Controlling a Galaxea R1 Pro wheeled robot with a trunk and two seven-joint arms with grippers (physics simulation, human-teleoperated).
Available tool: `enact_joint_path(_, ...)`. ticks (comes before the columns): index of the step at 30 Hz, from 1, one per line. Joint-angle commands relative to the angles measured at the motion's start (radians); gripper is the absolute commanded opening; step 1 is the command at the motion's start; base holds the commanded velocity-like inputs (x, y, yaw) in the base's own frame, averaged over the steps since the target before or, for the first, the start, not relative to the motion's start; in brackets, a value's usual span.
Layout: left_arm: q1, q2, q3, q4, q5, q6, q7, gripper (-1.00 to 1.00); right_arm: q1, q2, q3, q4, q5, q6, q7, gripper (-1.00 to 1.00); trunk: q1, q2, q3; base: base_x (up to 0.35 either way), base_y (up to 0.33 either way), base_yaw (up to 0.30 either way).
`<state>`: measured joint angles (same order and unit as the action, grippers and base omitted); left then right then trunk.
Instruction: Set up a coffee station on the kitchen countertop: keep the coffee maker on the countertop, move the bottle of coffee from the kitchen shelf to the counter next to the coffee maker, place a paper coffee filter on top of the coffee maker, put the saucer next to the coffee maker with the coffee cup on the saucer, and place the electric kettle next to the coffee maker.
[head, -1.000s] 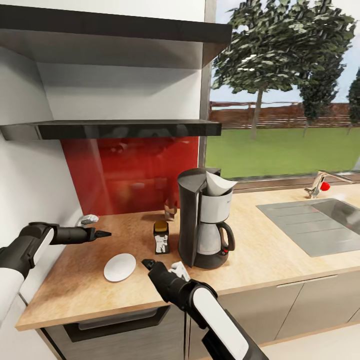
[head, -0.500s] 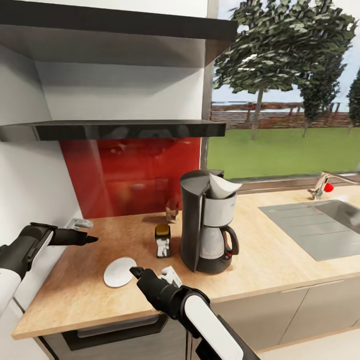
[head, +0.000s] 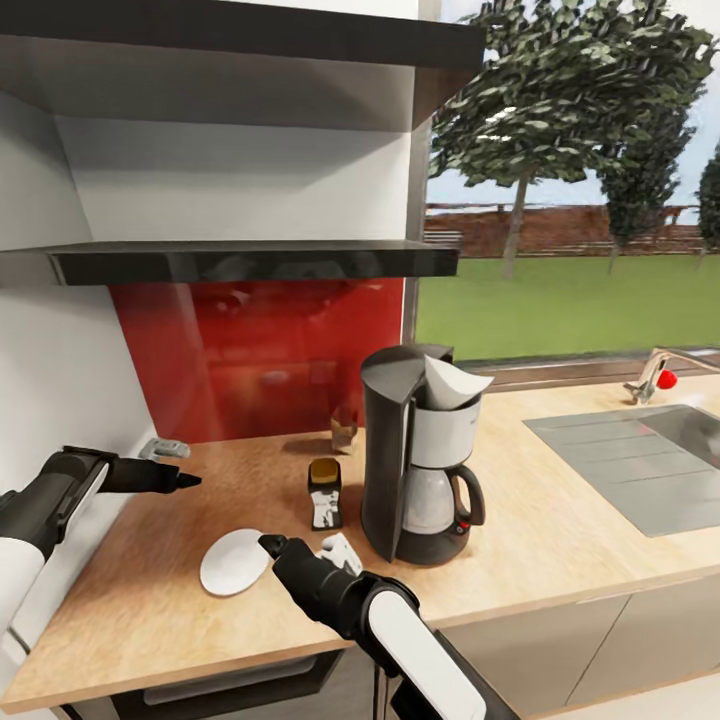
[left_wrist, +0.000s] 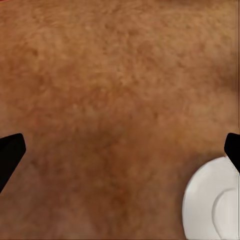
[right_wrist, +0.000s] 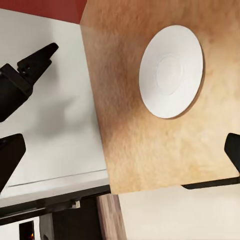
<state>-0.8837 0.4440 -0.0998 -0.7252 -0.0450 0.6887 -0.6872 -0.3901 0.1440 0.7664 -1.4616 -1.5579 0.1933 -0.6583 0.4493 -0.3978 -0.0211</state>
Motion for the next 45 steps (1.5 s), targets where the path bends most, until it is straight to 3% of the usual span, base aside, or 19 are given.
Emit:
enact_joint_path(1, 0.003, 0.0, -0.004, 0.003, -0.005, 0.003, -0.013, 1.0, -0.001, 0.001, 0.0, -0.001, -0.003, 0.003, -0.006, 1.0, 0.001, -0.002, -0.002, 0.04, 0.0, 0.0)
enact_joint_path(8, 0.043, -0.017, -0.012, 0.025, -0.005, 0.002, -0.091, 1.0, -0.001, 0.006, 0.04, 0.003, -0.004, 0.002, -0.006, 1.0, 0.001, -0.002, -0.002, 0.01, 0.0, 0.0)
enact_joint_path(17, 0.068, -0.019, -0.014, 0.076, -0.007, 0.0, -0.101, 1.0, -0.001, 0.006, 0.057, 0.006, -0.004, 0.002, -0.007, 1.0, 0.001, -0.002, -0.002, 0.01, 0.0, 0.0)
enact_joint_path(21, 0.091, -0.042, -0.013, 0.098, 0.015, -0.022, -0.114, 1.0, 0.0, 0.012, 0.062, 0.028, -0.027, 0.006, 0.015, 1.0, 0.001, -0.002, -0.002, 0.0, 0.0, 0.0)
enact_joint_path(24, 0.085, -0.024, -0.013, 0.104, 0.022, -0.012, -0.111, 1.0, 0.0, 0.009, 0.056, 0.03, -0.01, 0.005, 0.009, 1.0, 0.001, -0.002, -0.002, 0.0, 0.0, 0.0)
enact_joint_path(33, 0.037, 0.024, -0.014, 0.053, -0.027, 0.038, -0.157, 1.0, 0.0, 0.0, 0.057, -0.015, 0.029, 0.013, -0.026, 1.0, 0.001, -0.002, -0.002, 0.0, 0.0, 0.0)
enact_joint_path(41, 0.054, 0.029, -0.02, 0.027, -0.072, 0.083, -0.202, 1.0, 0.0, 0.0, 0.059, -0.016, 0.074, 0.051, -0.027, 1.0, 0.001, -0.002, -0.002, 0.001, 0.0, 0.002)
enact_joint_path(45, 0.055, 0.028, -0.023, 0.034, -0.075, 0.105, -0.224, 1.0, 0.0, -0.001, 0.059, -0.015, 0.096, 0.052, -0.028, 1.0, 0.001, -0.002, -0.005, 0.133, 0.0, 0.097)
